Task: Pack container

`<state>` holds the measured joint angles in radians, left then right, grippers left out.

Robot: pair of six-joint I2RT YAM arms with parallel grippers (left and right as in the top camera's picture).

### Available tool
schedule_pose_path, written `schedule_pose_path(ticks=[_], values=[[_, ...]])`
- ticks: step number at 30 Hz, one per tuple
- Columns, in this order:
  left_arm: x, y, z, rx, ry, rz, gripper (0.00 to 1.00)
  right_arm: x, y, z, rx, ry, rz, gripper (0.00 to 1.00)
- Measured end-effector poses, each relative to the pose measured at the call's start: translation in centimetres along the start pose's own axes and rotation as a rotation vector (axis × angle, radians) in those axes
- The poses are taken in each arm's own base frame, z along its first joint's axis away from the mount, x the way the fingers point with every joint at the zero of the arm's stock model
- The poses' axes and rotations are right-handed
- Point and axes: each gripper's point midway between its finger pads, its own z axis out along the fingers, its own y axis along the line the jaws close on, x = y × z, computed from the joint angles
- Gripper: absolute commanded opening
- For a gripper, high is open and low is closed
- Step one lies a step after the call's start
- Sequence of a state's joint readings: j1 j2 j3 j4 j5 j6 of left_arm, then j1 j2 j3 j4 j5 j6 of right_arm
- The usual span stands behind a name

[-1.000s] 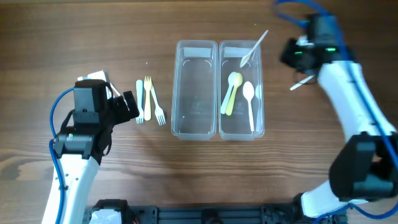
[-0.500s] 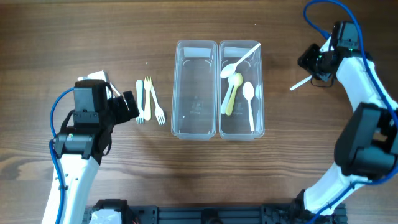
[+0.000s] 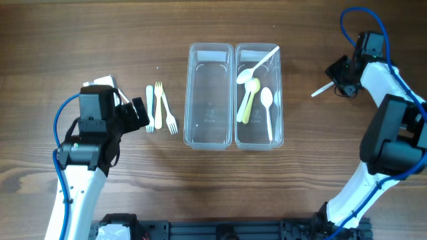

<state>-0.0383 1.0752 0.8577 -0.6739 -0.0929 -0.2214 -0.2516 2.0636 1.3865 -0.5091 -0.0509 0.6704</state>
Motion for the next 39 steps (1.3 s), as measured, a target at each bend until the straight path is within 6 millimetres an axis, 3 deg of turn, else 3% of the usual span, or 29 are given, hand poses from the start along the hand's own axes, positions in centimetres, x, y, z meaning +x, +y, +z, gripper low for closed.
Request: schedule_pose_path(ticks=[2,4,6,16,20,23,28,31,33,34,36,37,39], values=[[0.0,0.0,0.0,0.000,0.000,0.000,1.00,0.0,-0.3,0.5,0.013,0.003,0.005,0.47],[0.0,0.0,0.0,0.000,0.000,0.000,1.00,0.0,-0.3,0.7,0.017,0.002,0.008,0.37],[0.0,0.0,0.0,0.000,0.000,0.000,1.00,-0.1,-0.6,0.8,0.032,-0.003,0.011,0.34],[0.0,0.0,0.0,0.000,0.000,0.000,1.00,1.1,-5.2,-0.2,0.274,0.039,-0.086,0.35],[0.0,0.0,0.0,0.000,0.000,0.000,1.00,1.2,-5.4,-0.3,0.283,0.048,-0.112,0.11],[0.0,0.0,0.0,0.000,0.000,0.000,1.00,1.4,-5.4,-0.3,0.280,0.061,-0.123,0.05],[0.0,0.0,0.0,0.000,0.000,0.000,1.00,2.4,-5.1,-0.8,0.246,0.114,-0.116,0.04],[0.0,0.0,0.0,0.000,0.000,0.000,1.00,2.9,-2.7,-4.2,0.126,0.116,-0.136,0.05],[0.0,0.0,0.0,0.000,0.000,0.000,1.00,1.8,2.3,-11.8,-0.050,-0.030,-0.221,0.06],[0.0,0.0,0.0,0.000,0.000,0.000,1.00,2.2,4.5,-15.4,-0.127,-0.091,-0.267,0.06],[0.0,0.0,0.0,0.000,0.000,0.000,1.00,4.4,8.2,-20.4,-0.249,-0.156,-0.362,0.06],[0.0,0.0,0.0,0.000,0.000,0.000,1.00,6.0,9.7,-21.4,-0.287,-0.155,-0.409,0.06],[0.0,0.0,0.0,0.000,0.000,0.000,1.00,9.3,11.8,-20.9,-0.316,-0.103,-0.493,0.06]])
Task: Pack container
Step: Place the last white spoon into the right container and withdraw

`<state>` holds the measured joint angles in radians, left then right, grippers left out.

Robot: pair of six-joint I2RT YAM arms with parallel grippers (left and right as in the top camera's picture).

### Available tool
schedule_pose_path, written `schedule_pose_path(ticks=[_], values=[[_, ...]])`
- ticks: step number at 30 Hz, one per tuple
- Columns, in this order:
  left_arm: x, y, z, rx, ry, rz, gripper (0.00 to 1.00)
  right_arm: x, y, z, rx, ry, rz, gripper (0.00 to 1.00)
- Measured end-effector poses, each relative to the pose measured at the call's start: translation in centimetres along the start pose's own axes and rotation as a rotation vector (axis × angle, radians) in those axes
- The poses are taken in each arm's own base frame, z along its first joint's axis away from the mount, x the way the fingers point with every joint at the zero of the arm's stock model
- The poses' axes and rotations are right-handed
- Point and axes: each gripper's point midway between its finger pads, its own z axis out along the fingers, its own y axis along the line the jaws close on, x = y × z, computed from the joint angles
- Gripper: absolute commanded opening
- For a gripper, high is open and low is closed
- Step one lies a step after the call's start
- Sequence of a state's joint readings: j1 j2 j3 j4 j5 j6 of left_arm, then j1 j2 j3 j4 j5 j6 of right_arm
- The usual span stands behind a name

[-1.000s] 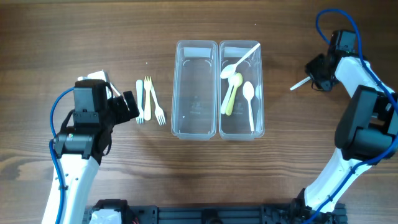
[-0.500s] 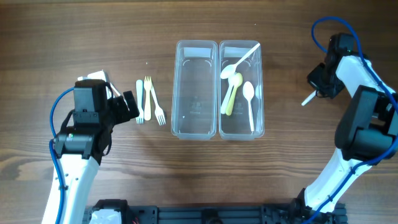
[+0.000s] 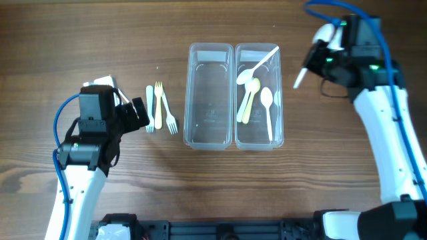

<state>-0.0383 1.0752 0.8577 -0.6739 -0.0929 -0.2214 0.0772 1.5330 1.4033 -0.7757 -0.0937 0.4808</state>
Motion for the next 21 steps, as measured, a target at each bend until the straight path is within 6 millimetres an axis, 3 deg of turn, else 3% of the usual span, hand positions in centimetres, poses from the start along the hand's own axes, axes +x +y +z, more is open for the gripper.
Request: schedule_pose_path(ticks=[4,5,6,9,11,17,21], values=[[0.0,0.0,0.0,0.000,0.000,0.000,1.00,5.1,3.9,4.3,-0.007,0.149,-0.115,0.07],[0.0,0.0,0.0,0.000,0.000,0.000,1.00,6.3,4.3,5.3,-0.001,0.181,-0.134,0.13],[0.0,0.0,0.0,0.000,0.000,0.000,1.00,7.4,4.6,6.4,0.012,0.212,-0.152,0.27],[0.0,0.0,0.0,0.000,0.000,0.000,1.00,9.5,5.1,8.5,0.037,0.258,-0.200,0.40],[0.0,0.0,0.0,0.000,0.000,0.000,1.00,8.7,5.7,8.9,0.019,0.220,-0.204,0.43],[0.0,0.0,0.0,0.000,0.000,0.000,1.00,5.4,6.8,9.5,-0.024,0.091,-0.160,0.38],[0.0,0.0,0.0,0.000,0.000,0.000,1.00,3.3,5.5,10.0,-0.016,0.042,-0.102,0.52]])
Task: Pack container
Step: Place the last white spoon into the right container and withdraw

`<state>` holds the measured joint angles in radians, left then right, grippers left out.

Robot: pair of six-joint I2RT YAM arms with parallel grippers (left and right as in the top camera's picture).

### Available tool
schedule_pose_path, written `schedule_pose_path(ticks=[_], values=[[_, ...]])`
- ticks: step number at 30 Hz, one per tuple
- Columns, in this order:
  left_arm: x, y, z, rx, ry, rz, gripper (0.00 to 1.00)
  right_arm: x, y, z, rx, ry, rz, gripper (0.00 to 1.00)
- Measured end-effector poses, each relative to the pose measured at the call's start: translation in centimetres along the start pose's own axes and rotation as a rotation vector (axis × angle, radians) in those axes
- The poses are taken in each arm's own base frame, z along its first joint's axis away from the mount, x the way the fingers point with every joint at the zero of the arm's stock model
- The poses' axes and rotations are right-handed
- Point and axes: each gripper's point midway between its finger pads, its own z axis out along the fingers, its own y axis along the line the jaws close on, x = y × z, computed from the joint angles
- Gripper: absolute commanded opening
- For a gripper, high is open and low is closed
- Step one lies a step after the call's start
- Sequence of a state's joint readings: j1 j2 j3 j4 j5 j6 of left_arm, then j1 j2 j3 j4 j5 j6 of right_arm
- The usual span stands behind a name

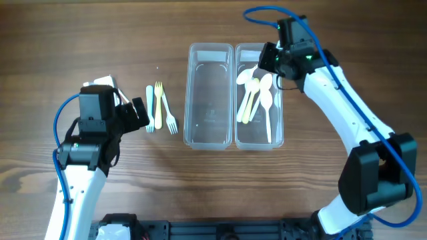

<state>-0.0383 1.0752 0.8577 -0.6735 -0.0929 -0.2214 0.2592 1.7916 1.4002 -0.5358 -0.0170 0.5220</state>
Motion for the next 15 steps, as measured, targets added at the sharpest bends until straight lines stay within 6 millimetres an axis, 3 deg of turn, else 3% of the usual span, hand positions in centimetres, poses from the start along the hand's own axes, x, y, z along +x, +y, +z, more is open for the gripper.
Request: schedule_pose_path(ticks=[5,8,13,15], values=[[0.0,0.0,0.0,0.000,0.000,0.000,1.00,0.9,-0.7,4.9,0.016,0.026,-0.030,0.56],[0.0,0.0,0.0,0.000,0.000,0.000,1.00,1.5,-1.1,6.6,0.023,0.041,-0.032,0.54],[0.0,0.0,0.0,0.000,0.000,0.000,1.00,2.1,-1.4,7.9,0.029,0.053,-0.040,0.31],[0.0,0.0,0.0,0.000,0.000,0.000,1.00,2.1,-1.4,8.0,0.029,0.052,-0.044,0.30]])
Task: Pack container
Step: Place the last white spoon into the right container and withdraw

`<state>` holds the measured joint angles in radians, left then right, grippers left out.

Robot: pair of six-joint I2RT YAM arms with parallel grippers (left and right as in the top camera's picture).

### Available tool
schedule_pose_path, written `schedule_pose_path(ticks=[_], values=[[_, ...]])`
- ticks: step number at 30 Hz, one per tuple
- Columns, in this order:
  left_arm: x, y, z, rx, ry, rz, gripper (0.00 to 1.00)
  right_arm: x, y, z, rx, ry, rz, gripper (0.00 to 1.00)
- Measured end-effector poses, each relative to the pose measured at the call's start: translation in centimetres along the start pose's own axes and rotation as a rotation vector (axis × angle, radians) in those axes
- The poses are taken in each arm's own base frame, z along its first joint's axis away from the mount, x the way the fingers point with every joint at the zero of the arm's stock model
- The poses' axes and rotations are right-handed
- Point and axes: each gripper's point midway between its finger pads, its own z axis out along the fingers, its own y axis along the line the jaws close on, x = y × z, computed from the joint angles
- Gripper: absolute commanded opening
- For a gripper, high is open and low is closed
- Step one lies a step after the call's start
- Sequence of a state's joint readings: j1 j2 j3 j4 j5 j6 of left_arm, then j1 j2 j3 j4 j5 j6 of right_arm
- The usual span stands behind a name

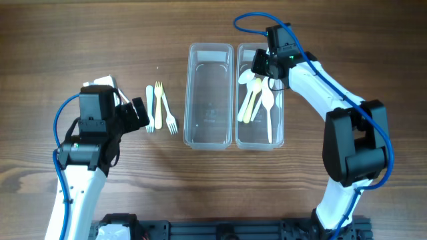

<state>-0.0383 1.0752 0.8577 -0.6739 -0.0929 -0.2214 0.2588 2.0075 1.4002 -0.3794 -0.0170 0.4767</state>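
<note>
Two clear containers stand side by side mid-table: the left container (210,95) has nothing in it, while the right container (259,133) holds white spoons (268,103) and a yellow spoon (248,105). My right gripper (259,69) is low over the far end of the right container, shut on a white spoon that points down into it among the others. Three forks (161,107), white, yellow and pale, lie left of the containers. My left gripper (141,113) rests open just to the left of them.
A small white object (103,81) lies behind the left arm. The right arm (320,87) reaches from the right edge across the table's far right part, with a blue cable looping above it.
My right gripper has shifted slightly left and lower over the far end of the right container, with the spoon still in it. The left arm has not moved.
My right gripper was at the far right of the table, shut on a white spoon. It then held the spoon just right of the right container, then over that container's far end, and now lower inside it. The left gripper stayed by the forks.
</note>
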Motion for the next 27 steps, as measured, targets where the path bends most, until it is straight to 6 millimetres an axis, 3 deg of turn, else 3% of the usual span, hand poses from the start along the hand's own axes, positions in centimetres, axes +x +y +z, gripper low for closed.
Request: schedule_pose_path(ticks=[3,6,11,21,27], values=[[0.00,0.00,0.00,0.000,0.000,0.000,1.00,0.03,-0.02,0.04,0.001,0.001,0.000,0.31],[0.00,0.00,0.00,0.000,0.000,0.000,1.00,-0.25,0.07,0.04,-0.002,-0.011,-0.001,0.25],[0.00,0.00,0.00,0.000,0.000,0.000,1.00,-0.26,0.06,0.11,-0.002,-0.012,-0.006,0.30],[0.00,0.00,0.00,0.000,0.000,0.000,1.00,0.03,-0.33,0.87,0.014,-0.006,-0.037,0.06],[0.00,0.00,0.00,0.000,0.000,0.000,1.00,0.45,-0.14,0.78,0.001,0.014,-0.086,0.05]])
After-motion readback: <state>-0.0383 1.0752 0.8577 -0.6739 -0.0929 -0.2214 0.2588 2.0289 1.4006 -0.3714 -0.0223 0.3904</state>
